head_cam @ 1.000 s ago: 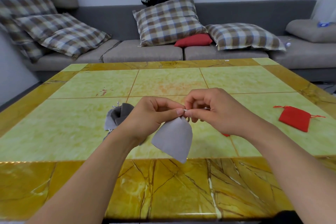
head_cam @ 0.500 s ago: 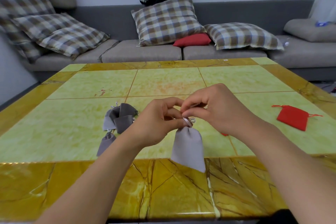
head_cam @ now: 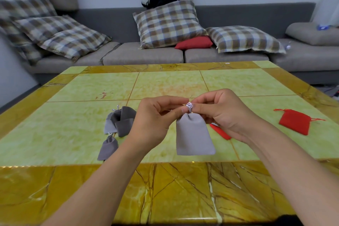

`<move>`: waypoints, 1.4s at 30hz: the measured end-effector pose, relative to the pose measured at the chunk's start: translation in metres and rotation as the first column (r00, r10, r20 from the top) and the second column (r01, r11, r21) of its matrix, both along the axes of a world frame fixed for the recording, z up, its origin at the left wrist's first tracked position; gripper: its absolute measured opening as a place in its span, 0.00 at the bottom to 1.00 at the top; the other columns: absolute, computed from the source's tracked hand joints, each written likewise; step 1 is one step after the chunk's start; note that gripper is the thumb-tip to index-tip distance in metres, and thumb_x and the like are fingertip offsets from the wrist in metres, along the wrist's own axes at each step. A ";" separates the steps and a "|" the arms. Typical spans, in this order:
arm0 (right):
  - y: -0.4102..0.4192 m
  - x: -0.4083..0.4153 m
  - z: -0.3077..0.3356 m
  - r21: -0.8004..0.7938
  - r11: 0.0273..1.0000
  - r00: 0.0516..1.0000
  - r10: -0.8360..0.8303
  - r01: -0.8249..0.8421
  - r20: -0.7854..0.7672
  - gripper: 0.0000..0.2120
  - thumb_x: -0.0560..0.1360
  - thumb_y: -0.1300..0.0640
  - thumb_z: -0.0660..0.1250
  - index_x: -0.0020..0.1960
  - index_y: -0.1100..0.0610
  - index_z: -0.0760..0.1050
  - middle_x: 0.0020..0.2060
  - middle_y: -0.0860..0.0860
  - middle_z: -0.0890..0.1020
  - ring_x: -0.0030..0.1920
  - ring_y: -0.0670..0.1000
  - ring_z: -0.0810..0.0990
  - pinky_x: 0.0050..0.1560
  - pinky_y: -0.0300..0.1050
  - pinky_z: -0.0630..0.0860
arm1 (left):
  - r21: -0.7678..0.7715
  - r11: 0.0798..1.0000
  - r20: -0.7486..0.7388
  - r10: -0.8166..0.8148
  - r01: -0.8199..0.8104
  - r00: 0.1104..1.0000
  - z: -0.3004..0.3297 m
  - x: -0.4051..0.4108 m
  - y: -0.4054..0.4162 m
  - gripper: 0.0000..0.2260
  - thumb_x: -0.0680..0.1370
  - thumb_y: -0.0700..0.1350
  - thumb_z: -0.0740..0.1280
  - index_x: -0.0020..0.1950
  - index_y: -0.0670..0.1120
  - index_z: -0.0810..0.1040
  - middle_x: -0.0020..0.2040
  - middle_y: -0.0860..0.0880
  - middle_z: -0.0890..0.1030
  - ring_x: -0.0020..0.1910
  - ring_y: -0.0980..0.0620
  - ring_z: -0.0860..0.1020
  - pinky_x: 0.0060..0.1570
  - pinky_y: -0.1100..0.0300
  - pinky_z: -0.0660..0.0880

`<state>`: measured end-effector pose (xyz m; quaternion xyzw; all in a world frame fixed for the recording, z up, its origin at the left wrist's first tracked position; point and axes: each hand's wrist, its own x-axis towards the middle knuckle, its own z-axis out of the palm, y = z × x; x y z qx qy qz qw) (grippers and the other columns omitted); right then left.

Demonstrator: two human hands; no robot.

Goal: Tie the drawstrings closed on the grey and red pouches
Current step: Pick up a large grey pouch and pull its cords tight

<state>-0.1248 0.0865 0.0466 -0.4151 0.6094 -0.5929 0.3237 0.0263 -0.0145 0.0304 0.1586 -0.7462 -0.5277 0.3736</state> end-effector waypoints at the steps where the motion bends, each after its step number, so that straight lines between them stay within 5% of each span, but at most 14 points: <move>1: 0.001 0.000 0.000 0.003 1.000 1.000 0.011 -0.011 -0.011 0.03 0.70 0.64 0.75 0.42 0.64 0.84 0.40 0.68 0.80 0.39 0.58 0.73 0.36 0.46 0.68 | -0.018 1.000 0.002 0.008 -0.008 1.000 0.000 0.000 0.001 0.07 0.74 0.38 0.73 0.51 0.46 0.85 0.45 0.51 0.87 0.48 0.54 0.85 0.48 0.63 0.79; 8: 0.003 -0.003 0.000 0.010 0.991 0.985 0.134 -0.134 -0.108 0.05 0.75 0.63 0.71 0.48 0.62 0.85 0.46 0.72 0.81 0.43 0.57 0.76 0.46 0.53 0.73 | -0.148 0.965 0.070 0.230 -0.218 0.971 -0.001 0.000 0.002 0.03 0.75 0.44 0.74 0.48 0.48 0.87 0.41 0.55 0.86 0.40 0.60 0.83 0.41 0.64 0.80; 11: 0.000 0.000 -0.003 0.006 0.994 0.991 0.107 -0.106 -0.076 0.06 0.70 0.62 0.75 0.46 0.63 0.85 0.36 0.59 0.83 0.36 0.51 0.73 0.34 0.38 0.71 | -0.194 0.949 0.074 0.265 -0.247 0.961 -0.002 0.000 0.004 0.03 0.75 0.44 0.74 0.46 0.47 0.87 0.39 0.55 0.86 0.38 0.61 0.82 0.38 0.67 0.78; 13: -0.003 0.003 -0.006 0.007 0.997 0.997 0.077 -0.077 -0.014 0.12 0.65 0.59 0.77 0.45 0.65 0.85 0.39 0.60 0.84 0.38 0.53 0.73 0.31 0.36 0.69 | -0.187 0.950 0.072 0.267 -0.250 0.961 -0.003 -0.001 0.005 0.02 0.75 0.44 0.74 0.46 0.48 0.87 0.38 0.55 0.86 0.38 0.60 0.83 0.38 0.65 0.79; 18: -0.004 0.003 -0.006 0.039 0.999 0.995 0.011 -0.015 0.101 0.15 0.61 0.56 0.78 0.43 0.64 0.84 0.40 0.57 0.86 0.42 0.53 0.79 0.39 0.42 0.73 | 0.109 0.975 0.067 0.188 -0.195 0.980 -0.003 -0.004 0.004 0.02 0.75 0.43 0.74 0.45 0.46 0.86 0.38 0.49 0.86 0.40 0.53 0.83 0.43 0.57 0.81; 27: 0.000 0.005 -0.002 0.090 0.966 0.951 0.218 -0.243 0.221 0.11 0.79 0.58 0.65 0.56 0.62 0.82 0.47 0.54 0.84 0.45 0.49 0.81 0.44 0.38 0.77 | 0.332 0.942 -0.038 0.058 -0.042 0.998 -0.001 0.000 -0.001 0.07 0.74 0.38 0.73 0.51 0.45 0.85 0.44 0.44 0.87 0.44 0.53 0.84 0.47 0.63 0.79; 31: 0.001 0.008 0.002 0.083 0.960 0.927 0.231 -0.266 0.296 0.13 0.80 0.59 0.63 0.57 0.65 0.80 0.48 0.56 0.82 0.44 0.50 0.79 0.42 0.39 0.78 | 0.061 0.991 -0.043 0.123 -0.120 0.991 0.001 0.003 -0.002 0.05 0.73 0.38 0.75 0.44 0.48 0.84 0.40 0.48 0.86 0.40 0.53 0.83 0.44 0.61 0.80; 34: 0.001 0.011 0.006 0.076 0.962 0.909 0.218 -0.261 0.354 0.14 0.79 0.52 0.66 0.53 0.63 0.79 0.36 0.52 0.77 0.33 0.47 0.73 0.35 0.39 0.72 | -0.160 0.971 -0.016 0.177 -0.177 0.984 0.000 0.003 0.000 0.07 0.73 0.38 0.75 0.43 0.51 0.84 0.39 0.55 0.85 0.41 0.56 0.83 0.44 0.61 0.80; 38: -0.003 0.012 0.002 0.126 0.978 0.954 0.125 -0.164 0.273 0.13 0.80 0.54 0.66 0.51 0.64 0.79 0.30 0.50 0.74 0.28 0.45 0.71 0.33 0.39 0.71 | -0.257 0.952 -0.021 0.170 -0.169 0.985 -0.002 0.001 0.002 0.07 0.73 0.38 0.75 0.44 0.50 0.84 0.39 0.57 0.85 0.41 0.59 0.83 0.43 0.65 0.78; 42: -0.003 0.012 0.003 0.112 0.986 0.923 0.077 -0.128 0.377 0.08 0.80 0.60 0.65 0.46 0.64 0.78 0.29 0.52 0.72 0.26 0.45 0.69 0.26 0.36 0.70 | -0.371 0.920 -0.011 0.135 -0.129 0.991 -0.002 0.002 -0.002 0.05 0.73 0.37 0.75 0.45 0.47 0.86 0.41 0.55 0.86 0.44 0.57 0.84 0.47 0.61 0.80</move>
